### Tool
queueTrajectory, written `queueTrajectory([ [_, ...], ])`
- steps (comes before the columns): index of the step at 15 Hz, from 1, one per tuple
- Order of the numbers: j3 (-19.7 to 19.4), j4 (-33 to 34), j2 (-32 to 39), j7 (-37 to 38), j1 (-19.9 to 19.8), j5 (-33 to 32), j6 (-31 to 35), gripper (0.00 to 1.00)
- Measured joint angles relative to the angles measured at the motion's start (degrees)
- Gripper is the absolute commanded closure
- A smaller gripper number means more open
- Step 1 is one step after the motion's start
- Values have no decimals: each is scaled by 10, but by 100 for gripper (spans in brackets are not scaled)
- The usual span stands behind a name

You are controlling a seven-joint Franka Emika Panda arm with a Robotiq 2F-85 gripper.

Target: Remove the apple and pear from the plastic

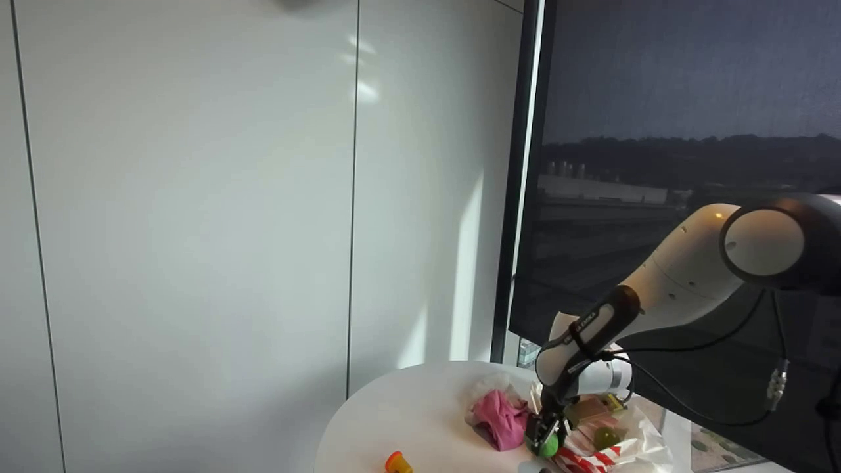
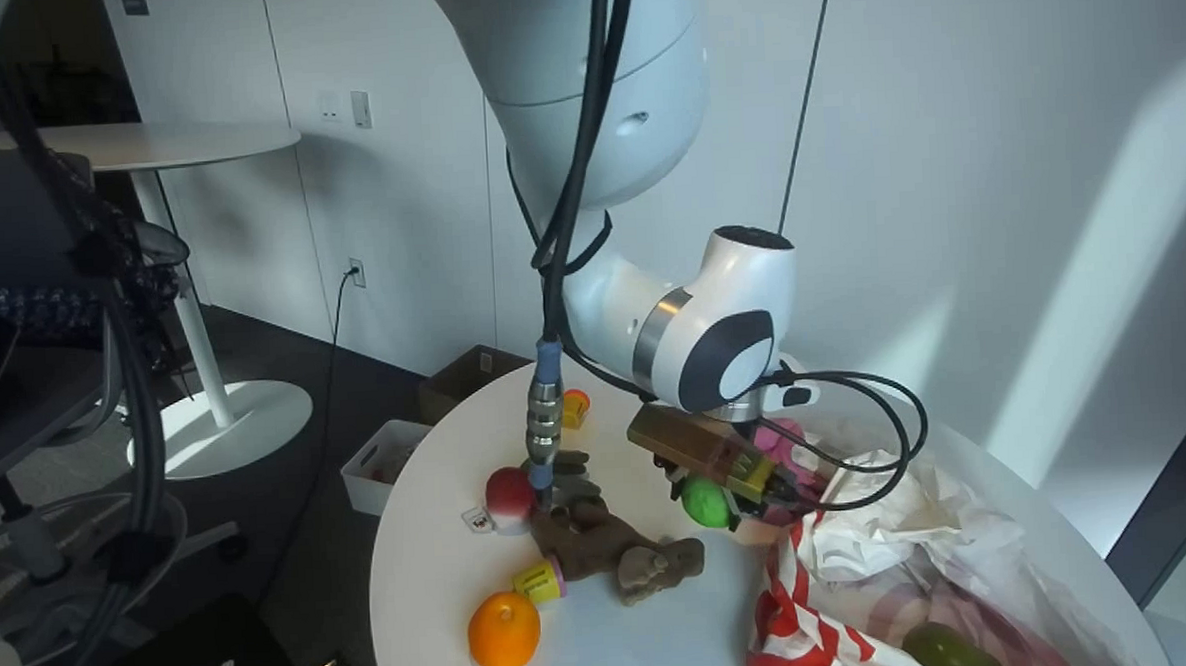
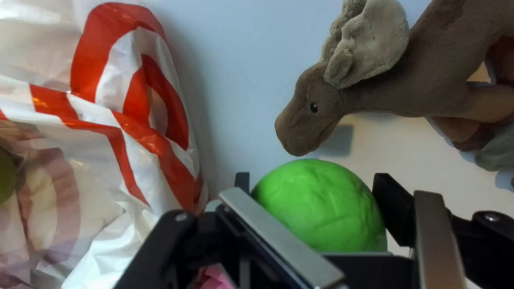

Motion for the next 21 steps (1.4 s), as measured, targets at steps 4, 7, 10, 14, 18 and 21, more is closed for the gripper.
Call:
queueTrajectory([
  [4,-15,18,74,30,53,-42,115,5],
  [7,-22,39,118,38,64,-42,155,0],
  [10,-19,41,121,42,59,-38,187,0],
  [14,-32,20,74,74,40,-15,234,0],
  [18,-57,-1,19,93,-13,22,234,0],
  [21,-84,1,14,115,-43,41,229,0],
])
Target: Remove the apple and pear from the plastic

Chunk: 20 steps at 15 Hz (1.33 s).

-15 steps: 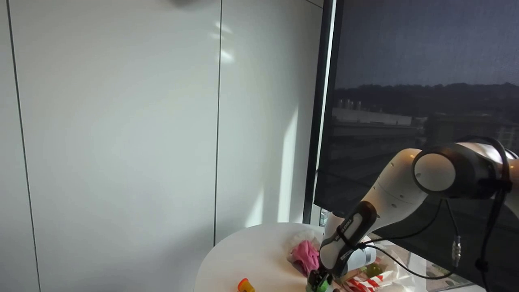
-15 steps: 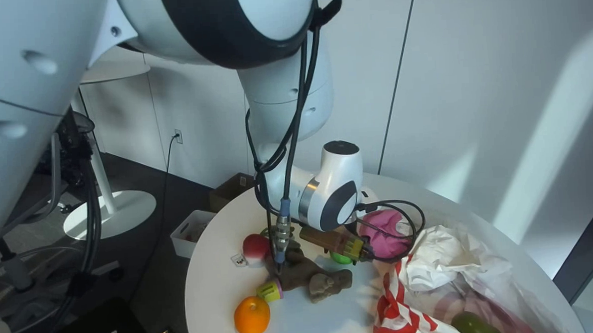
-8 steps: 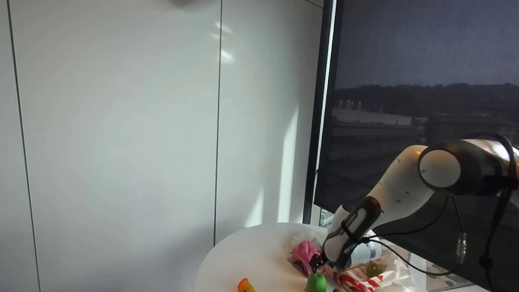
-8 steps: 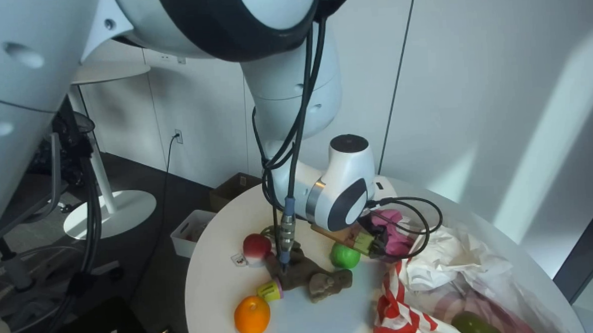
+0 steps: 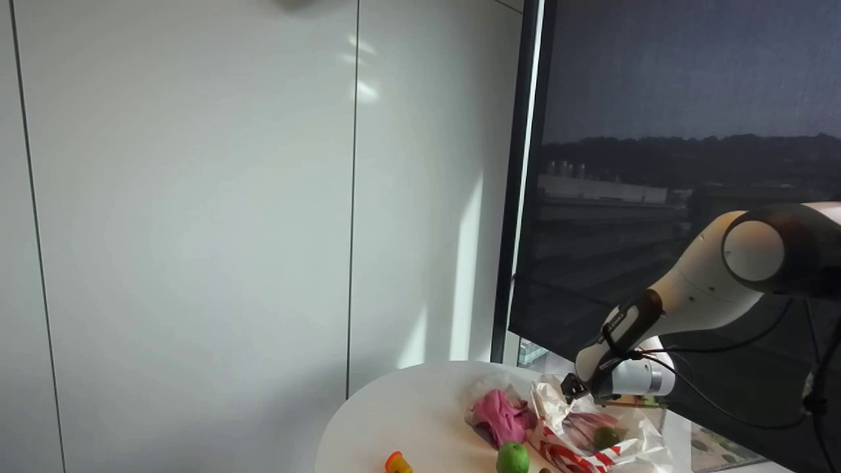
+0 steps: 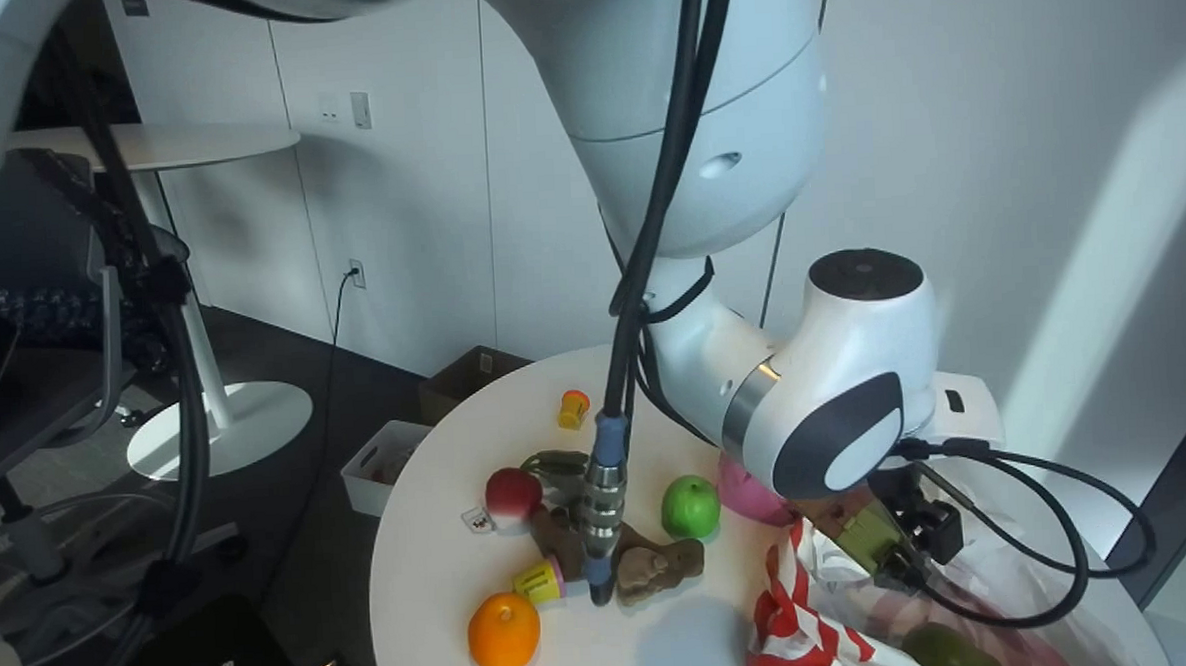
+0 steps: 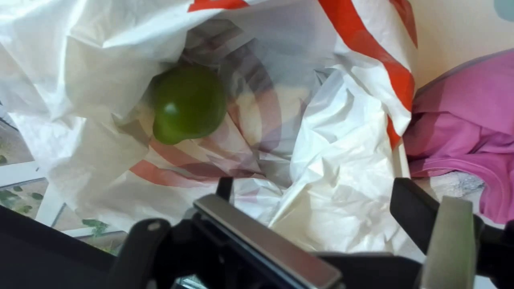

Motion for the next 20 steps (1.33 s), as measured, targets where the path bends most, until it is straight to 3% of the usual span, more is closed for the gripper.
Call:
queueTrajectory([
  [3,-23,13,27,20,-3,0,-1,0],
  [8,-24,73,117,45,-1,0,0,0],
  [11,-51,115,166,69,14,1,21,0],
  [15,-93,142,189,93,34,11,27,0],
  [19,-105,160,209,105,34,21,19,0],
  [20,-105,164,214,108,34,21,16,25],
])
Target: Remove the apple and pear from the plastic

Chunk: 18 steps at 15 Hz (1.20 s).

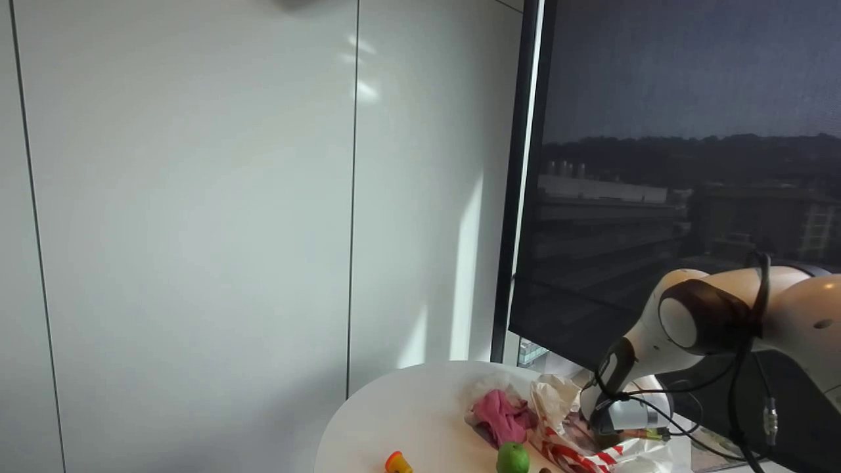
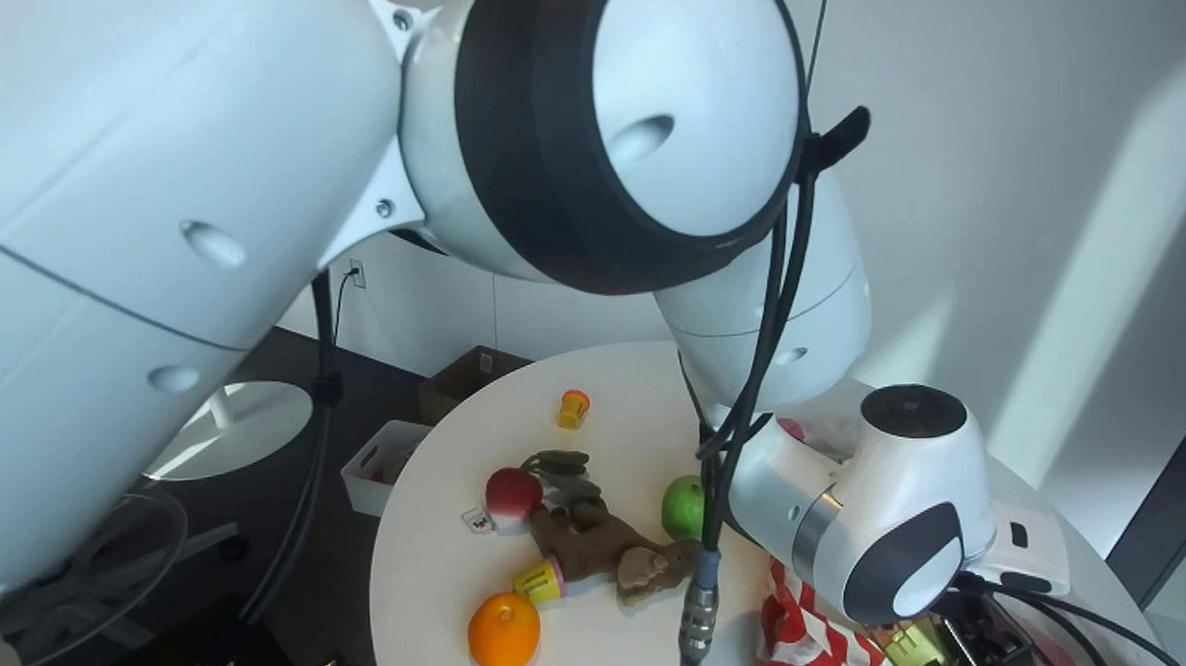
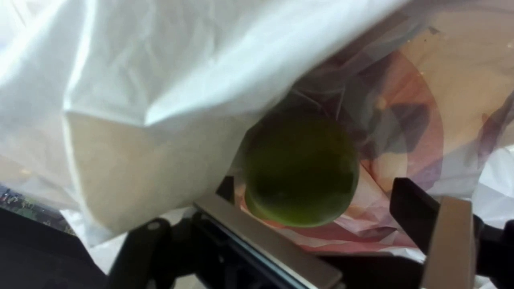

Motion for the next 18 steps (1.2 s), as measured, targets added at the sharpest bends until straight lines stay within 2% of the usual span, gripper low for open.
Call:
queueTrajectory([
  [1,0,5,5,2,0,0,-2,27],
  [4,-1,17,18,2,1,0,-2,51],
  [5,-3,19,19,2,3,0,-1,54],
  [8,-25,16,18,6,23,0,10,54],
  [11,-80,-16,3,19,75,1,56,54],
  [13,-98,-59,-31,17,106,1,84,54],
  [15,-67,-108,-86,-7,106,-4,87,54],
  [18,19,-175,-168,-52,80,-25,73,54],
])
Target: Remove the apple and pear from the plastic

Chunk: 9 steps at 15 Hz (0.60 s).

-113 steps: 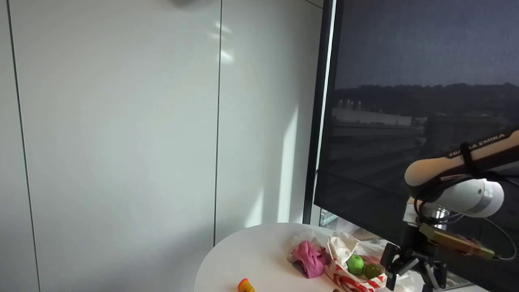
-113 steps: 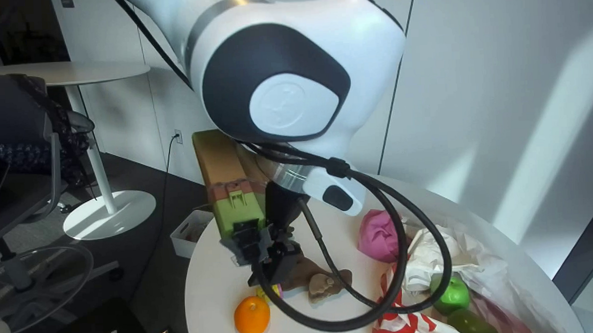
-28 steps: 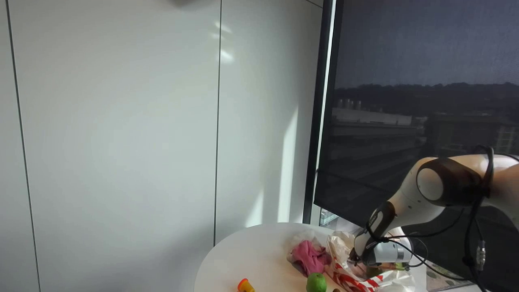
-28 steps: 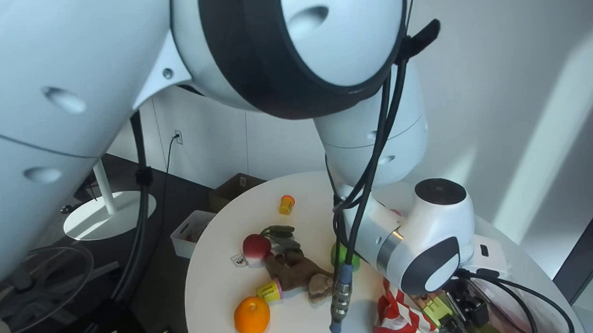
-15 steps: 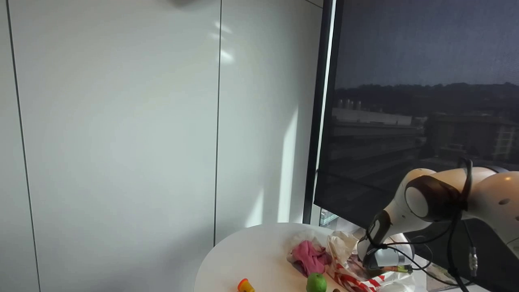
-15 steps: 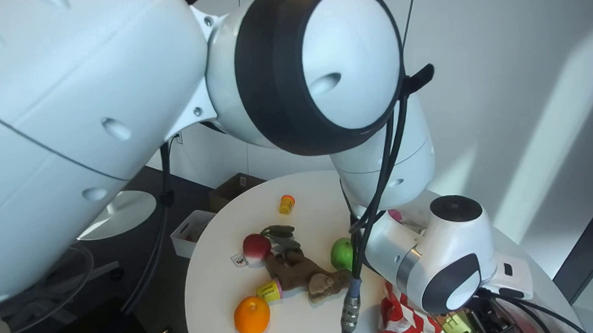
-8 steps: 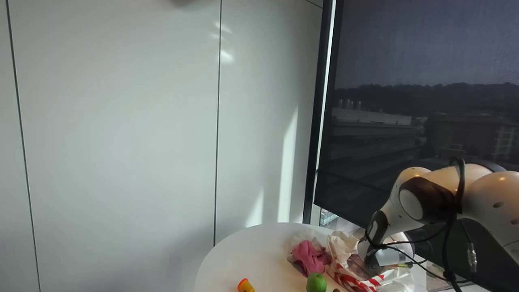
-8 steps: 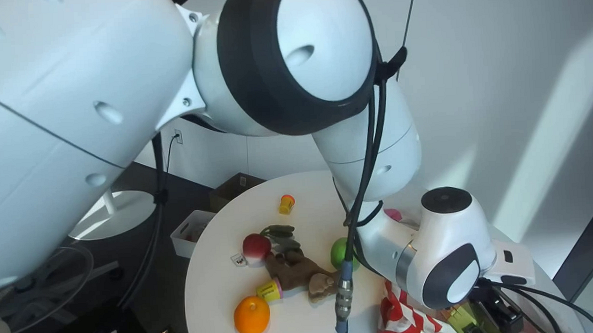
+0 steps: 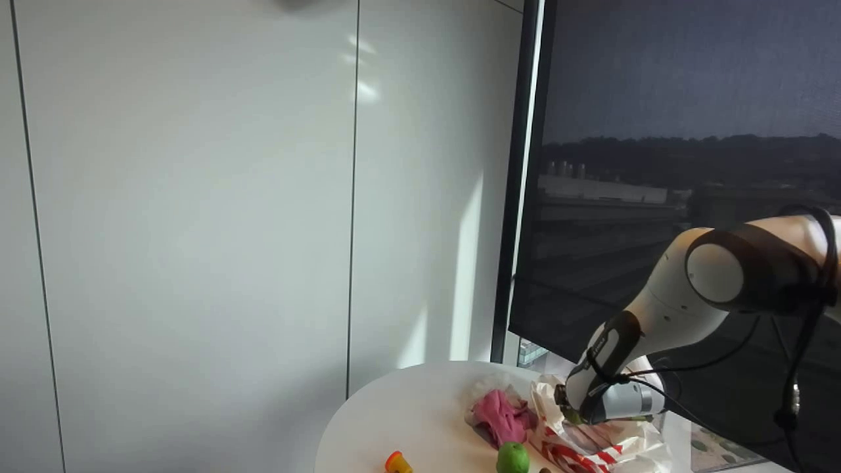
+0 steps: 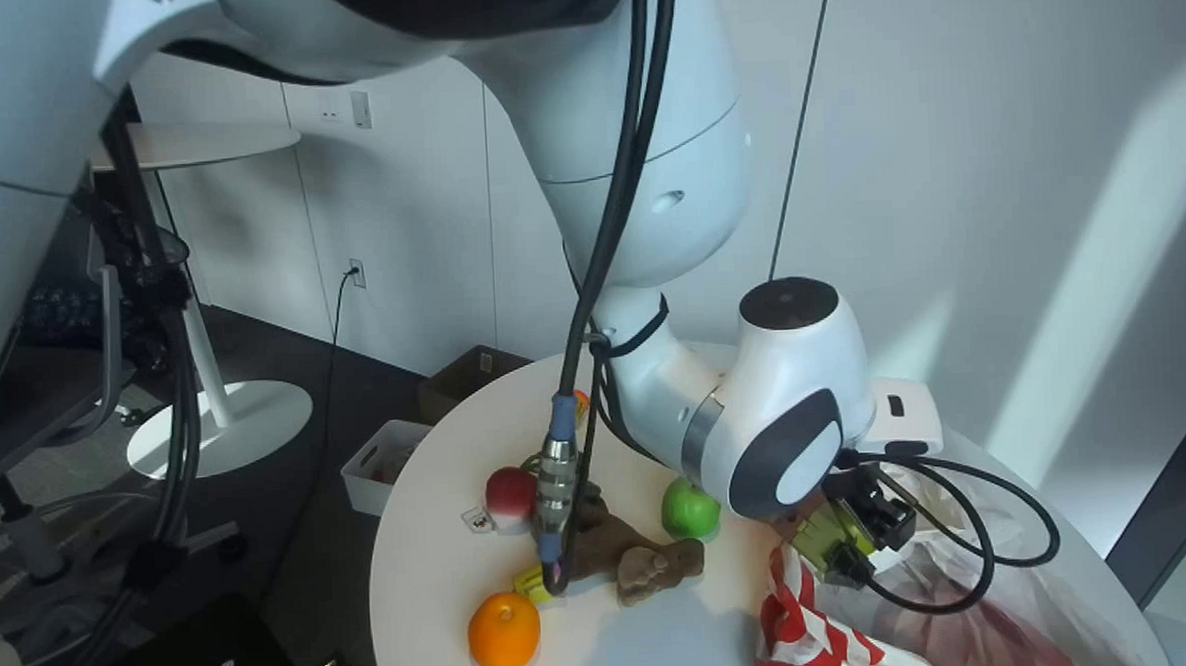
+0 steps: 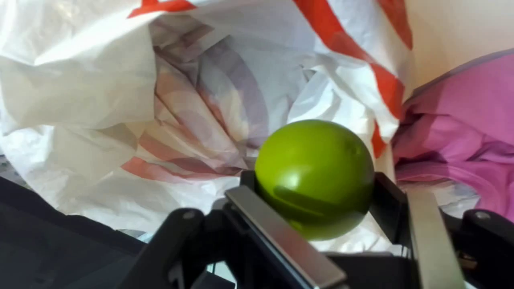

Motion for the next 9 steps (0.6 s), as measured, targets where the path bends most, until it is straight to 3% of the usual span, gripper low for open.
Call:
queueTrajectory([
  [5,118,-42,-49,-50,-47,-12,-76,54],
  [9,129,-41,-32,-70,-48,-22,-125,54],
])
